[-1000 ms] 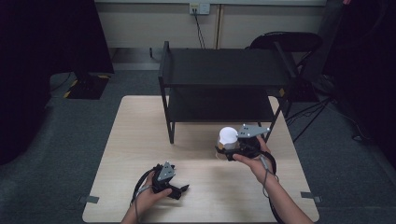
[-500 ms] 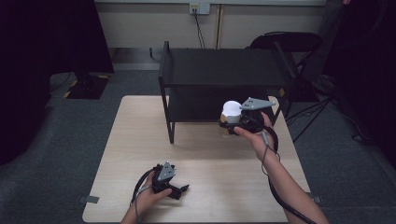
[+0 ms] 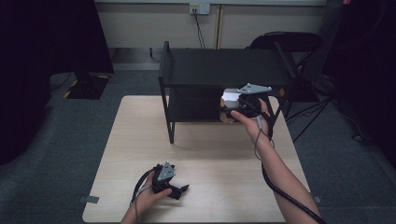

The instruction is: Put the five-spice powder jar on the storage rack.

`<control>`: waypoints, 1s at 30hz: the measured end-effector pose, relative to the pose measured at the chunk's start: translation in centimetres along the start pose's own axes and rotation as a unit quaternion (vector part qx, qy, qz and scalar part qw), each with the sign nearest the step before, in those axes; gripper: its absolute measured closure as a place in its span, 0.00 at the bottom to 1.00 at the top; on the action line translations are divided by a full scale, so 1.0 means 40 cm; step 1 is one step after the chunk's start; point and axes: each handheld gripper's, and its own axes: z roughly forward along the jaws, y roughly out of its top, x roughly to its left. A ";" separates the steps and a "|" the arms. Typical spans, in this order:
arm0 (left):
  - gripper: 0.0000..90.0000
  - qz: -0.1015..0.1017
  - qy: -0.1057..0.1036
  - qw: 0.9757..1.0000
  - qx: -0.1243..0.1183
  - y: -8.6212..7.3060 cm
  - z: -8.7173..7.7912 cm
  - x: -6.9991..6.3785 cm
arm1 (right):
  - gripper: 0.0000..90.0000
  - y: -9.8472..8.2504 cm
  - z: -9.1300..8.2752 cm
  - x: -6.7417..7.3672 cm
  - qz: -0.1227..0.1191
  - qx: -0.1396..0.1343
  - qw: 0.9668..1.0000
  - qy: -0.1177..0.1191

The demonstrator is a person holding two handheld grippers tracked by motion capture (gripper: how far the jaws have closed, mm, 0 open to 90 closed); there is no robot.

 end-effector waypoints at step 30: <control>0.00 0.001 0.001 1.000 0.000 0.000 0.000 0.000 | 0.34 -0.013 0.066 0.020 0.004 -0.015 0.999 -0.052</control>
